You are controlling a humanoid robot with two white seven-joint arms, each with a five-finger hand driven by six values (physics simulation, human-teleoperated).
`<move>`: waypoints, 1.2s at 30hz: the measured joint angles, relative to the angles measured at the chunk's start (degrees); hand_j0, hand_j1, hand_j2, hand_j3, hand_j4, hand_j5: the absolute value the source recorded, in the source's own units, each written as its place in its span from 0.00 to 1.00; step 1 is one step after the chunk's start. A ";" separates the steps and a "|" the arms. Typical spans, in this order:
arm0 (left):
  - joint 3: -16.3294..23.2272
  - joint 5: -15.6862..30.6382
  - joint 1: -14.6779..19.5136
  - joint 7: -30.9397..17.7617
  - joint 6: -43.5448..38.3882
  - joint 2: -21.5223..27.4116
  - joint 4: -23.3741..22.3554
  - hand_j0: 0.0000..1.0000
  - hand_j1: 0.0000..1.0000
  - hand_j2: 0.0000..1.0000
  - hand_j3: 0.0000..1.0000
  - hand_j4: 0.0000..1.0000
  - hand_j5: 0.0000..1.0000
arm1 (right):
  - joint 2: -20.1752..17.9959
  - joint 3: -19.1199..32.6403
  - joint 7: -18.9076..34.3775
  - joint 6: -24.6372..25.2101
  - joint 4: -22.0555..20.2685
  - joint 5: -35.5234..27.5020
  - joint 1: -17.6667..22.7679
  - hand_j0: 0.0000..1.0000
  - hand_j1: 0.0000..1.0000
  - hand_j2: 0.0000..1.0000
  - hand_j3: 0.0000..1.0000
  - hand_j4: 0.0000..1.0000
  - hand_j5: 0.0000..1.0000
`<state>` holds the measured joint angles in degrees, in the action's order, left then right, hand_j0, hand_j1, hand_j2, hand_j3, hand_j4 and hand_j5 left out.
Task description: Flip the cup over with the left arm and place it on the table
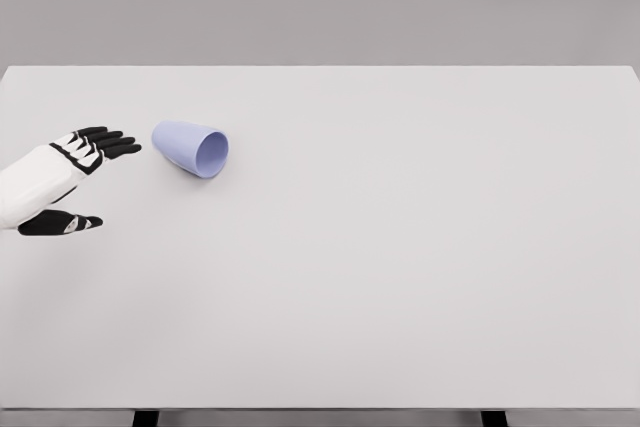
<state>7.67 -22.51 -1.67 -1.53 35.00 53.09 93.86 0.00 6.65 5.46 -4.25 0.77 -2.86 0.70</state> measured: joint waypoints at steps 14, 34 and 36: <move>-3.03 0.00 1.23 -0.02 0.01 -0.47 -1.84 1.00 1.00 1.00 1.00 1.00 1.00 | 0.00 0.04 0.07 0.12 0.17 0.05 0.00 1.00 1.00 1.00 1.00 1.00 1.00; 23.55 10.49 40.96 -33.39 -11.41 -9.71 -17.51 1.00 1.00 1.00 1.00 1.00 1.00 | 0.00 0.03 0.07 0.12 0.19 0.05 0.00 1.00 1.00 1.00 1.00 1.00 1.00; 26.67 10.73 43.33 -33.43 -11.62 -9.71 -18.70 1.00 1.00 1.00 1.00 1.00 1.00 | 0.00 0.03 0.07 0.12 0.19 0.06 0.00 1.00 1.00 1.00 1.00 1.00 1.00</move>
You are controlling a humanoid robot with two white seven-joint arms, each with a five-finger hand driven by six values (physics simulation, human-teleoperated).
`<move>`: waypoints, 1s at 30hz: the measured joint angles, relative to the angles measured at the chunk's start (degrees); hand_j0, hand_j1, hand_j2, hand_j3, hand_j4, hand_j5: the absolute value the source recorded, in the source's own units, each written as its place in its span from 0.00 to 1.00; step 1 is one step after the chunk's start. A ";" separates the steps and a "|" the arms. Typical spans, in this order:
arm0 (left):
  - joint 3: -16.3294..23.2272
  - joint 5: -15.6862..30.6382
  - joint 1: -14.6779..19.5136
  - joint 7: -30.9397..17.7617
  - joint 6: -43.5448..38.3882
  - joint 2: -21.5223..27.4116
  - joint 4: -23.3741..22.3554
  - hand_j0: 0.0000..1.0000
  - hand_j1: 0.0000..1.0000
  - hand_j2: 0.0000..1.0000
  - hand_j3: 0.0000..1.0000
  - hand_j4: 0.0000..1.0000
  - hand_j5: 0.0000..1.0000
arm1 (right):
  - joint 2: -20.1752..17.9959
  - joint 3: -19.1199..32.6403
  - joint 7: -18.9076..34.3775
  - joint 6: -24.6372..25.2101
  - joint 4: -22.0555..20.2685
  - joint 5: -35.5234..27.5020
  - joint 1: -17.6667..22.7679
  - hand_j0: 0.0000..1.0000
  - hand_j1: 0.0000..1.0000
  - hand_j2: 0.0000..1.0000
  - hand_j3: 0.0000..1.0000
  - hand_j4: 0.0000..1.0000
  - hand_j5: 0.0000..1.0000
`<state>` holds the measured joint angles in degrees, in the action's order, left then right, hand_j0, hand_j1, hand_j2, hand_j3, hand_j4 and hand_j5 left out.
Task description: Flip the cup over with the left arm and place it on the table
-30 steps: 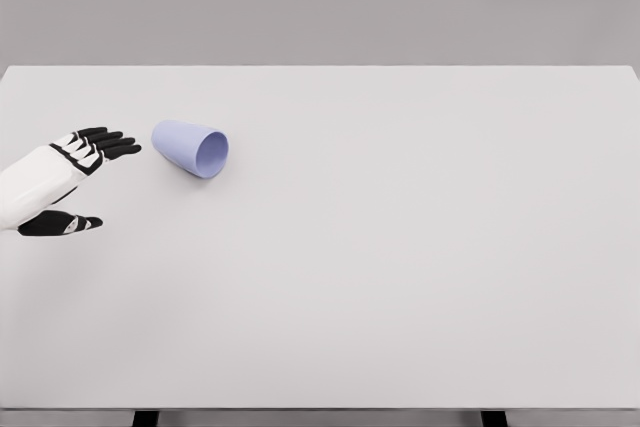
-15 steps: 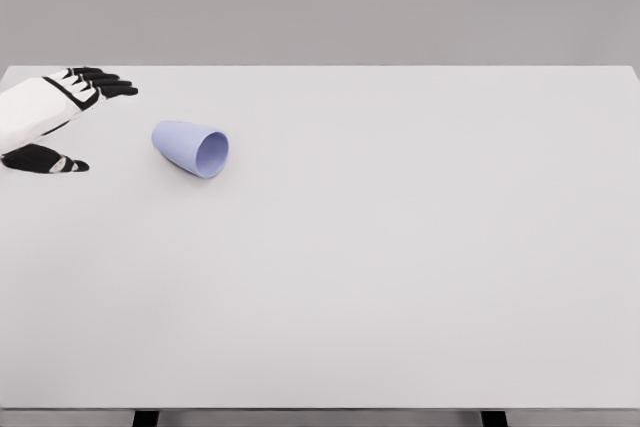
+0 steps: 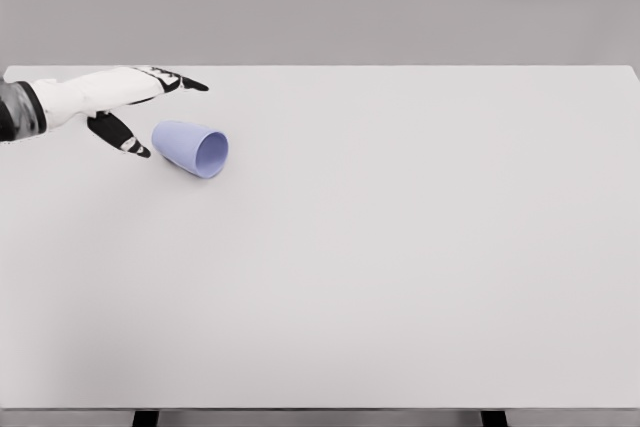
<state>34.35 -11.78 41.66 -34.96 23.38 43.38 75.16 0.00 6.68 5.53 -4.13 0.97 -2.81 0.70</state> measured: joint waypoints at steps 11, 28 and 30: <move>8.42 3.55 3.43 -0.06 -0.17 -1.32 -5.24 0.99 0.99 0.99 0.99 0.99 0.99 | 0.00 0.00 0.00 0.00 0.00 0.00 0.00 1.00 1.00 1.00 1.00 1.00 1.00; 10.53 0.71 4.05 -0.06 -4.14 -6.34 -8.34 0.98 0.98 0.98 0.98 0.98 0.98 | 0.00 0.00 0.00 0.00 -0.01 0.00 0.00 1.00 1.00 1.00 1.00 1.00 1.00; 10.54 0.24 4.05 -0.06 -4.23 -6.65 -8.37 0.98 0.98 0.98 0.98 0.98 0.98 | 0.00 0.00 0.00 0.00 0.00 0.00 0.00 1.00 1.00 1.00 1.00 1.00 1.00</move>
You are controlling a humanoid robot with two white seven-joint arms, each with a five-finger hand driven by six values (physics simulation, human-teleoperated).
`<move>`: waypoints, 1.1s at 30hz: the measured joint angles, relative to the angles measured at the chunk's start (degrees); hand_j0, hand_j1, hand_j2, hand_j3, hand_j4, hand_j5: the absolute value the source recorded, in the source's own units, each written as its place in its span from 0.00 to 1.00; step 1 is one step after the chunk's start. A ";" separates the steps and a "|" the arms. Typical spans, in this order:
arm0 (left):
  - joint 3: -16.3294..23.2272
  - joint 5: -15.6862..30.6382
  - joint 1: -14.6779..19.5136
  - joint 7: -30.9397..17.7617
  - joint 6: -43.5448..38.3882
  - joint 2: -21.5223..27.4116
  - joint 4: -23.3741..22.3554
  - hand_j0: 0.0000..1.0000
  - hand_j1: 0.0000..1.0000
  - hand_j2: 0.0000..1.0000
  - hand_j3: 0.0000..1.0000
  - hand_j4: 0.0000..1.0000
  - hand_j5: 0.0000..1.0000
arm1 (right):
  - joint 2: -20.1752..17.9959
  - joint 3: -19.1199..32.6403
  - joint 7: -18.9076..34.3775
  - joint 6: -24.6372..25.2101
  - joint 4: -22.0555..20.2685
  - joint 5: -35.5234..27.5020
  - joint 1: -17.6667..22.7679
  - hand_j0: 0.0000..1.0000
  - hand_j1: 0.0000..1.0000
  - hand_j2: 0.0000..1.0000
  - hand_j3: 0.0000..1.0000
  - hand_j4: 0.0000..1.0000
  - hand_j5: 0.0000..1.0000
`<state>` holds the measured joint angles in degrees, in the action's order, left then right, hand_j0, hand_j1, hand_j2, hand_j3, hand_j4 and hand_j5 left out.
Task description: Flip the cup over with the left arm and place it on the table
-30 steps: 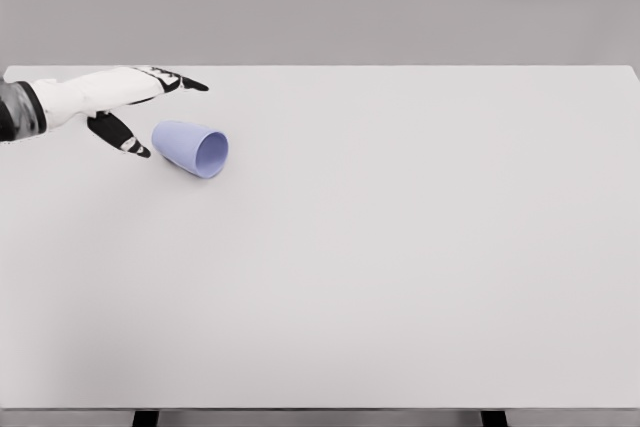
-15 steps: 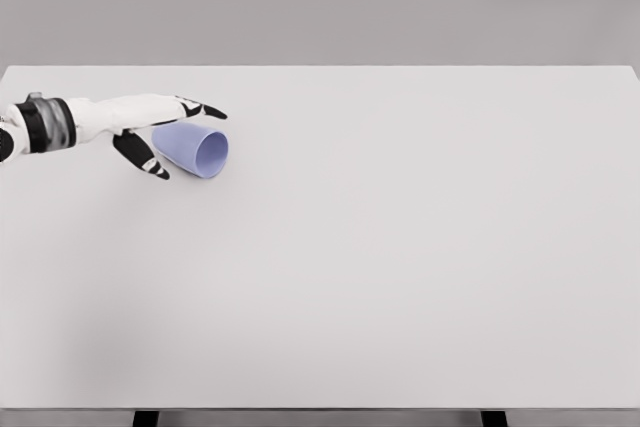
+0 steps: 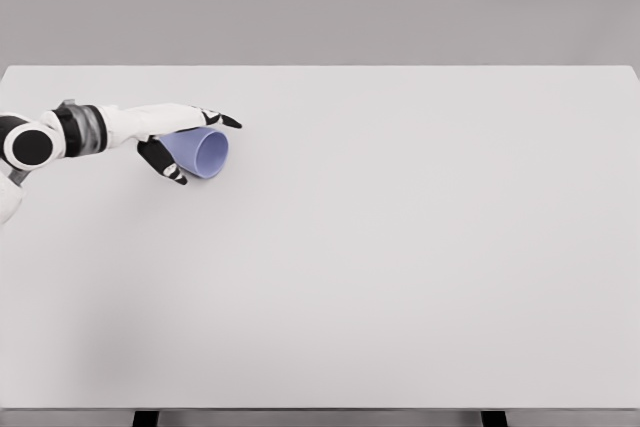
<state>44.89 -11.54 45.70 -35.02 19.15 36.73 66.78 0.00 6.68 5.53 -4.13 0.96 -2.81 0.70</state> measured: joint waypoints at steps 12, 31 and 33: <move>-0.05 -2.39 0.26 0.00 -2.00 -0.29 -1.07 0.98 0.98 0.98 0.98 0.98 0.98 | 0.00 0.00 0.00 0.00 -0.01 0.00 0.00 1.00 1.00 1.00 1.00 1.00 1.00; -0.23 -4.20 0.97 0.00 -2.20 -1.45 -1.47 0.94 0.94 0.94 0.94 0.94 0.94 | 0.00 0.00 0.00 0.00 -0.01 0.00 0.00 1.00 1.00 1.00 1.00 1.00 1.00; -0.18 -4.19 0.97 0.00 -2.20 -1.50 -1.48 0.90 0.90 0.90 0.90 0.90 0.90 | 0.00 0.00 0.00 0.00 -0.01 0.00 0.00 1.00 1.00 1.00 1.00 1.00 1.00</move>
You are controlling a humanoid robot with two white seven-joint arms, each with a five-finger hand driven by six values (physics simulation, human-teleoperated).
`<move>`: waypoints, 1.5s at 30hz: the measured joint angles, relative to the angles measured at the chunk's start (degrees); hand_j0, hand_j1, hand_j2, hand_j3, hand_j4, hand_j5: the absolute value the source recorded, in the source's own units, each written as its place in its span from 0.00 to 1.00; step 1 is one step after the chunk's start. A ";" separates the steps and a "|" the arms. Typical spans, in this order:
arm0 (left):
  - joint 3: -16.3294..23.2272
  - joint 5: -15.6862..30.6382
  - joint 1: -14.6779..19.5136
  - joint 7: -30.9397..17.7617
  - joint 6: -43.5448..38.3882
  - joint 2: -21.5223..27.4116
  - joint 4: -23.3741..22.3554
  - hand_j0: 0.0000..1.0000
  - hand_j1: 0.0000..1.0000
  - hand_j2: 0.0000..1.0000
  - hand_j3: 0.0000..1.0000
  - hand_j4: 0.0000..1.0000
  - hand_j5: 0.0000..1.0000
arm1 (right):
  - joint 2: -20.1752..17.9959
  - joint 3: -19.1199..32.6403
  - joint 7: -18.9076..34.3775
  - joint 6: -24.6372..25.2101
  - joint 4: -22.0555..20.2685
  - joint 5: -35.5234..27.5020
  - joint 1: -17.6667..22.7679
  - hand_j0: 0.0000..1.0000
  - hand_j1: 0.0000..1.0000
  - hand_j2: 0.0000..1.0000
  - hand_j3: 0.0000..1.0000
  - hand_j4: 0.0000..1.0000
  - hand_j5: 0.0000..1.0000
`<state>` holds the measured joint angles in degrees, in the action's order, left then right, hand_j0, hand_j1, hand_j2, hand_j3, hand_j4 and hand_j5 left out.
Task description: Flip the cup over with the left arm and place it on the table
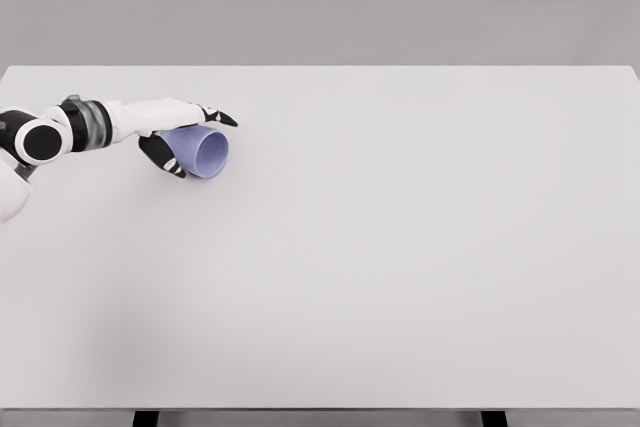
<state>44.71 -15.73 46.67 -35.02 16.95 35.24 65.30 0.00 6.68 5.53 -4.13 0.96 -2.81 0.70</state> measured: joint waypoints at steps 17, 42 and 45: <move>-0.09 0.42 -0.18 0.02 -0.01 -0.24 -0.49 0.49 0.49 0.49 0.49 0.49 0.49 | 0.00 0.00 0.00 0.00 0.01 0.00 0.00 1.00 1.00 1.00 1.00 1.00 1.00; -9.49 26.63 -5.36 -0.07 1.16 4.70 7.93 0.48 0.48 0.48 0.48 0.48 0.48 | 0.00 0.00 0.00 0.00 -0.02 0.00 0.00 1.00 1.00 1.00 1.00 1.00 1.00; -11.74 32.19 -8.43 -0.07 1.18 5.17 8.10 0.49 0.49 0.49 0.49 0.49 0.49 | 0.00 0.00 0.00 0.00 0.00 0.00 0.00 1.00 1.00 1.00 1.00 1.00 1.00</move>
<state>32.97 16.46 38.24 -35.09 18.13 40.40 73.40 0.00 6.68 5.53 -4.13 0.96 -2.81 0.70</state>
